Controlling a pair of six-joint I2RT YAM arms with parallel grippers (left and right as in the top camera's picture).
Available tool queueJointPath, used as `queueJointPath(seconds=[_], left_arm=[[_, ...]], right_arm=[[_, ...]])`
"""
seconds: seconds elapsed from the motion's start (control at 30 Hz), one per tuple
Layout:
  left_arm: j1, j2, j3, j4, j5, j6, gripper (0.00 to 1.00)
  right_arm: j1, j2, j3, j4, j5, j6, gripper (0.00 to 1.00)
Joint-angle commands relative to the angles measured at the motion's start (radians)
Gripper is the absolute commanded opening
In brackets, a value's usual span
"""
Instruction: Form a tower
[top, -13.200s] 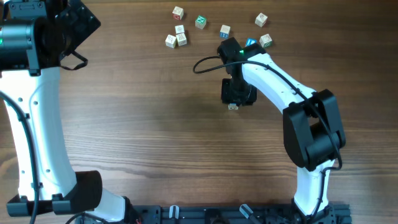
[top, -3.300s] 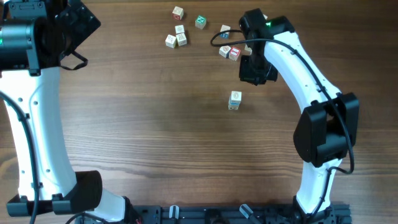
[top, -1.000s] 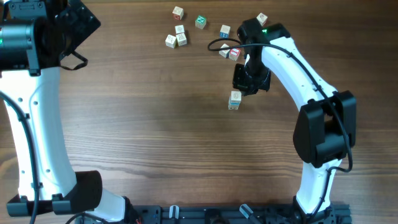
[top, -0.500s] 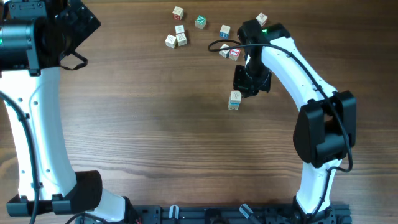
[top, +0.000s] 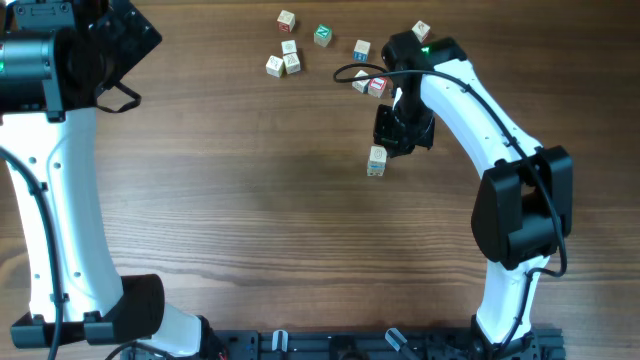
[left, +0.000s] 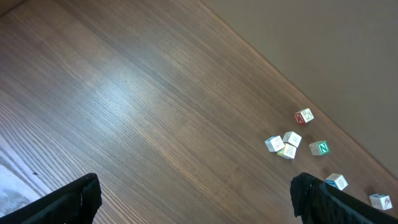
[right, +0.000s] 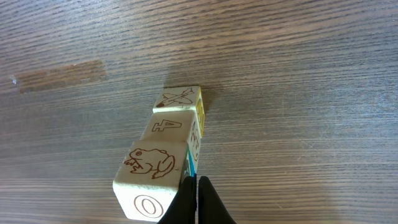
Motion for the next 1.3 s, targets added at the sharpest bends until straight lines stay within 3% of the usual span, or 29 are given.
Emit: queueJointPath(seconds=[0.0,0.47,0.6,0.87,1.27], left_arm=[[0.005,-0.018,0.010,0.002,-0.016,-0.014,1.00],[0.005,-0.018,0.010,0.002,-0.016,-0.014,1.00],[0.005,-0.018,0.010,0.002,-0.016,-0.014,1.00],[0.005,-0.018,0.010,0.002,-0.016,-0.014,1.00],[0.005,-0.018,0.010,0.002,-0.016,-0.014,1.00]], right_arm=[[0.003,-0.018,-0.008,0.000,-0.003,-0.011,0.04],[0.003,-0.018,-0.007,0.035,0.102,-0.007,0.04],[-0.006,-0.019,-0.007,0.127,0.159,-0.010,0.04],[0.008,-0.019,0.019,0.238,-0.047,-0.148,0.04],[0.093,-0.019,0.019,0.195,-0.031,-0.192,0.04]])
